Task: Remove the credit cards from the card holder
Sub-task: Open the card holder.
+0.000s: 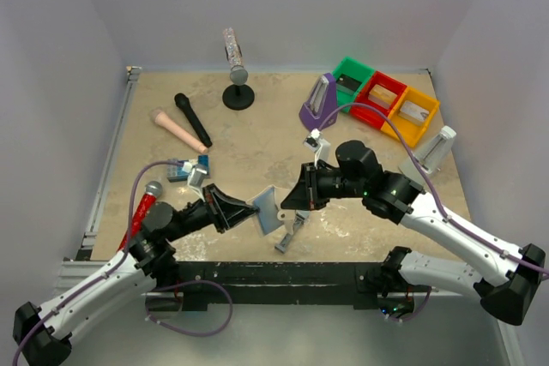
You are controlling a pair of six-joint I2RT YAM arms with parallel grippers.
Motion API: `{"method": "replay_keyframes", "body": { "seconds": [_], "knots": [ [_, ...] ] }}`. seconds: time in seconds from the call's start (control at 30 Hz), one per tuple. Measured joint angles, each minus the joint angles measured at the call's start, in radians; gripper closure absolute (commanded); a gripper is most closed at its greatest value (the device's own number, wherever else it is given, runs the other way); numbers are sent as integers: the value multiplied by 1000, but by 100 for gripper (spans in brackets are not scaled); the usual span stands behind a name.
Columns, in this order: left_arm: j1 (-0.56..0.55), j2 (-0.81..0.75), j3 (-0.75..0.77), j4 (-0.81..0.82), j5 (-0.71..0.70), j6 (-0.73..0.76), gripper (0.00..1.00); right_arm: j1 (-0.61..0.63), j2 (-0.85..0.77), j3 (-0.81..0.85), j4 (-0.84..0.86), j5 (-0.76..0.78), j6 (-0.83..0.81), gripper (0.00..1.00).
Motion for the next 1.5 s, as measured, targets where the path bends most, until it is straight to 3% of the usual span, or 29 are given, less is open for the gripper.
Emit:
{"method": "replay_keyframes", "body": {
  "seconds": [0.1,0.23,0.4,0.53,0.73,1.03,1.17,1.43,1.5],
  "knots": [
    [-1,15,71,-129,-10,27,100,-1,0,-1,-7,2,-14,61],
    [-9,85,269,-365,-30,100,100,-1,0,-1,-2,2,-33,48],
    [-34,143,424,-531,-71,155,100,-1,11,0,2,0,-46,36],
    [-54,180,474,-625,-108,172,100,-1,21,0,4,0,-45,14],
    [-69,210,519,-734,-161,181,100,-1,6,0,39,-1,-49,12],
    [-74,213,530,-752,-171,182,100,-1,63,25,21,1,-57,23],
    [-74,211,530,-749,-169,182,100,-1,99,51,-8,4,-66,46],
    [-75,176,529,-741,-162,182,100,-1,106,58,-46,12,-93,81],
    [-75,164,528,-735,-161,182,100,-1,102,58,-52,13,-100,95]
  ]
}}
